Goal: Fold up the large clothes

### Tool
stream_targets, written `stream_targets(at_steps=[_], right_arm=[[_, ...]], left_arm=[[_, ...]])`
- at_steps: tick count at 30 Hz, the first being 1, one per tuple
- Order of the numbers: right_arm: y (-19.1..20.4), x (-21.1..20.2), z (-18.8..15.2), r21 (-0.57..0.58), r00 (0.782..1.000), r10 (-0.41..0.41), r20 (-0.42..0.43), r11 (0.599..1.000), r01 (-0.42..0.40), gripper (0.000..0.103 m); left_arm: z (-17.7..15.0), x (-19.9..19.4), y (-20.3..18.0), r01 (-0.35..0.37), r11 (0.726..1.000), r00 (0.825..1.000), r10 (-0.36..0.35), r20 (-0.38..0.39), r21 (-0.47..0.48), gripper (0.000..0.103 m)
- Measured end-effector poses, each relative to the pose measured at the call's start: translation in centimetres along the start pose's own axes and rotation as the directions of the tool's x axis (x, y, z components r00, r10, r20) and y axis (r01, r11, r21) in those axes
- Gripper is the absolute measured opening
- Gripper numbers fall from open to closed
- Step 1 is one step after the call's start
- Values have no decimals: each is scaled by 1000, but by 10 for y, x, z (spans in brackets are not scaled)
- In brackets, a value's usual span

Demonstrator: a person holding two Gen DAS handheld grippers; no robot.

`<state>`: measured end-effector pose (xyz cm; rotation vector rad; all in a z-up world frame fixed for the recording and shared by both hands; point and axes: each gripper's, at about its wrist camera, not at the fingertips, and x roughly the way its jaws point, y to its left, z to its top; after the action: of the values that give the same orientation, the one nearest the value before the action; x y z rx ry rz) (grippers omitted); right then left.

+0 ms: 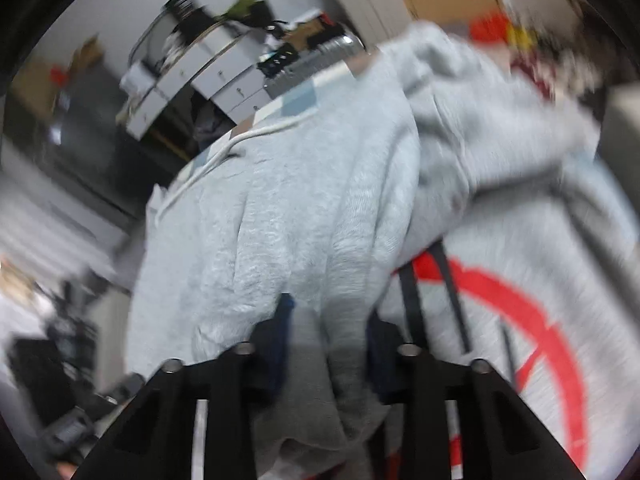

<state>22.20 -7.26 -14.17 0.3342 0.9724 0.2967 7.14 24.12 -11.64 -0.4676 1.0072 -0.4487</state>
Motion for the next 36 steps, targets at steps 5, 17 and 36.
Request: stream_targets(at_steps=[5, 17, 36], right_arm=[[3, -46, 17, -68, 993, -48, 106, 996, 55, 22], [15, -24, -35, -339, 969, -242, 52, 909, 245, 49], [63, 25, -67, -548, 946, -323, 14, 789, 277, 88]], left_arm=[[-7, 8, -9, -10, 1000, 999, 11, -41, 26, 2], [-9, 10, -10, -147, 986, 985, 154, -84, 83, 3], [-18, 1, -5, -285, 954, 954, 292, -71, 90, 29]])
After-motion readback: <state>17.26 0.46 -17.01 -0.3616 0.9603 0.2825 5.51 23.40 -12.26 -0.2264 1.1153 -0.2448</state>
